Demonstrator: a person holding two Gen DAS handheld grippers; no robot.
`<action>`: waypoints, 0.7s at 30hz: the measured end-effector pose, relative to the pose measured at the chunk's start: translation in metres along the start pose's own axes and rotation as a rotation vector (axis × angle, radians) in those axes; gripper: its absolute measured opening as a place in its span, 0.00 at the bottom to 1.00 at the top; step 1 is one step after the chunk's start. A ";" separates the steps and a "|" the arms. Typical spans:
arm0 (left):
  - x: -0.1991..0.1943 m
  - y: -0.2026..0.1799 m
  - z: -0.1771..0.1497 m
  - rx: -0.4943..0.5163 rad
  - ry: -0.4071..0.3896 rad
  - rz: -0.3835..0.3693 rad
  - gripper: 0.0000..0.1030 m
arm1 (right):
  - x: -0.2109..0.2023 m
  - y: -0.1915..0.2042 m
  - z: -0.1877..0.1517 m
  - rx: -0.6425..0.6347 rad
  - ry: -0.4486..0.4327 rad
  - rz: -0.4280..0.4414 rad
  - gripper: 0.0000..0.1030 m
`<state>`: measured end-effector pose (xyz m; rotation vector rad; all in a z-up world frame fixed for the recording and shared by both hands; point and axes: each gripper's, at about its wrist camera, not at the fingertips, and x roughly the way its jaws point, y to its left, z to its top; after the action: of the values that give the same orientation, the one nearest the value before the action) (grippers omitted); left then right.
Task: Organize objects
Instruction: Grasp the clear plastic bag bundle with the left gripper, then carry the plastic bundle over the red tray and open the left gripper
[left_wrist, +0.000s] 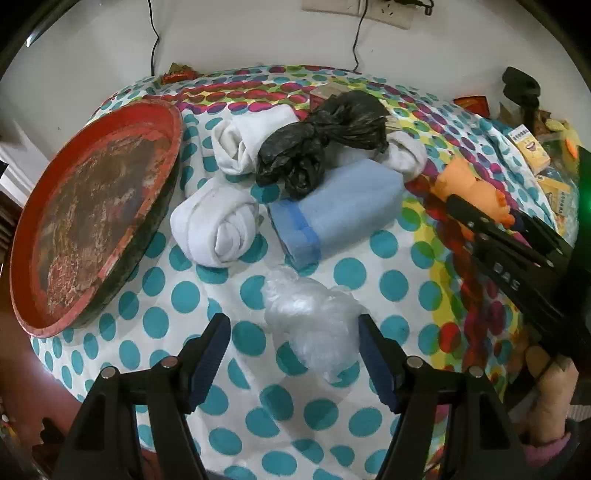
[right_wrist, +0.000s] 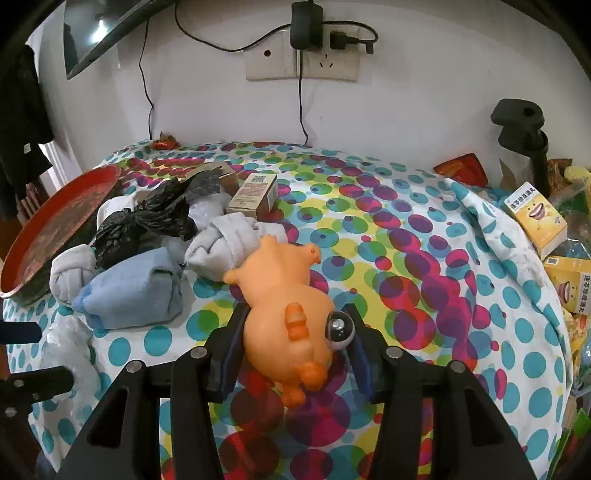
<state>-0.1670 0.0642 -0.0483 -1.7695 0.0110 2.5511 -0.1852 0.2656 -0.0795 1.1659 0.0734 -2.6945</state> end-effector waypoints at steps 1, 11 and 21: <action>0.003 -0.001 0.000 0.006 0.007 0.001 0.70 | -0.001 -0.001 0.000 0.004 -0.004 -0.002 0.47; 0.025 0.008 0.003 -0.028 0.024 -0.030 0.70 | 0.008 0.002 -0.001 -0.013 0.033 0.000 0.44; 0.017 0.008 -0.001 0.060 -0.028 -0.074 0.44 | 0.009 0.001 -0.003 -0.010 0.035 0.008 0.43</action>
<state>-0.1725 0.0567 -0.0642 -1.6807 0.0208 2.4967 -0.1888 0.2636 -0.0874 1.2083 0.0870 -2.6643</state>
